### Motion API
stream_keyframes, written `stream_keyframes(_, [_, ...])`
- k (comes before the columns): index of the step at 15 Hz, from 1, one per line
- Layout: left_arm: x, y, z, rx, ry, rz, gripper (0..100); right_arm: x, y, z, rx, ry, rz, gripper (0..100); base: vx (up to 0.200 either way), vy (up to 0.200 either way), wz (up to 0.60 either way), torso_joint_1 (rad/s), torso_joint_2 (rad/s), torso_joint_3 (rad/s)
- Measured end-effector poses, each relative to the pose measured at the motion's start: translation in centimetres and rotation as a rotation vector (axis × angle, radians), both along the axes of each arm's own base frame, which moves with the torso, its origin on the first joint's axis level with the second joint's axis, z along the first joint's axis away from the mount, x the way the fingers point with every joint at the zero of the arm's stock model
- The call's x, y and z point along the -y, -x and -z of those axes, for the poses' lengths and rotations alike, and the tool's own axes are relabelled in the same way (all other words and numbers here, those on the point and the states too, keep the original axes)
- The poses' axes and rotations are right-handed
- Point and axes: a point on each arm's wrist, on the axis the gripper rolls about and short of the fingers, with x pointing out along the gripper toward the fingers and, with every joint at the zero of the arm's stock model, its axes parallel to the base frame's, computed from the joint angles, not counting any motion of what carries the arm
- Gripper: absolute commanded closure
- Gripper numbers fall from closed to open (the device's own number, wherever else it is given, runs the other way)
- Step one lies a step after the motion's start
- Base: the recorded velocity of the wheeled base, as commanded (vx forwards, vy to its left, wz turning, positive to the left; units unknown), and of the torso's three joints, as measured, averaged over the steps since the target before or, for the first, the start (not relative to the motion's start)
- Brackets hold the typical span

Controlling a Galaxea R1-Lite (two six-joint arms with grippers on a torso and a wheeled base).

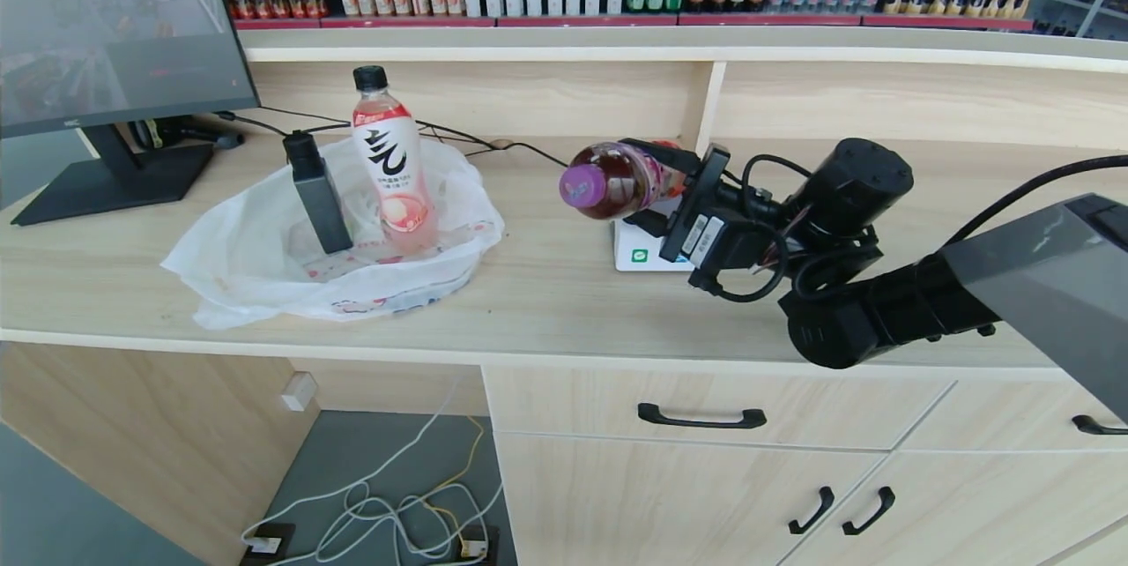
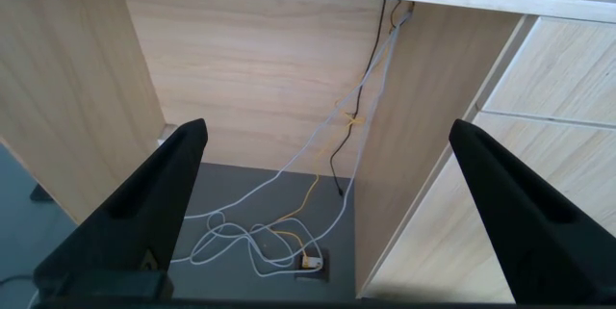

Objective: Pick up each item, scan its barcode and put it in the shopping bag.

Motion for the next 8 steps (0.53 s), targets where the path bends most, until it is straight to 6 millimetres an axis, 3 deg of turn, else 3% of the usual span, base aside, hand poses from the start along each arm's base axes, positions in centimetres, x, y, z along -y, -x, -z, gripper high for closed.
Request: stream_keyframes(8, [0.00,0.00,0.00,0.000,-0.002,-0.001,0,-0.18,0.16,0.20,-0.001,0.003,-0.004,100,0.000,0.000,0.00,0.000,0.00,0.000])
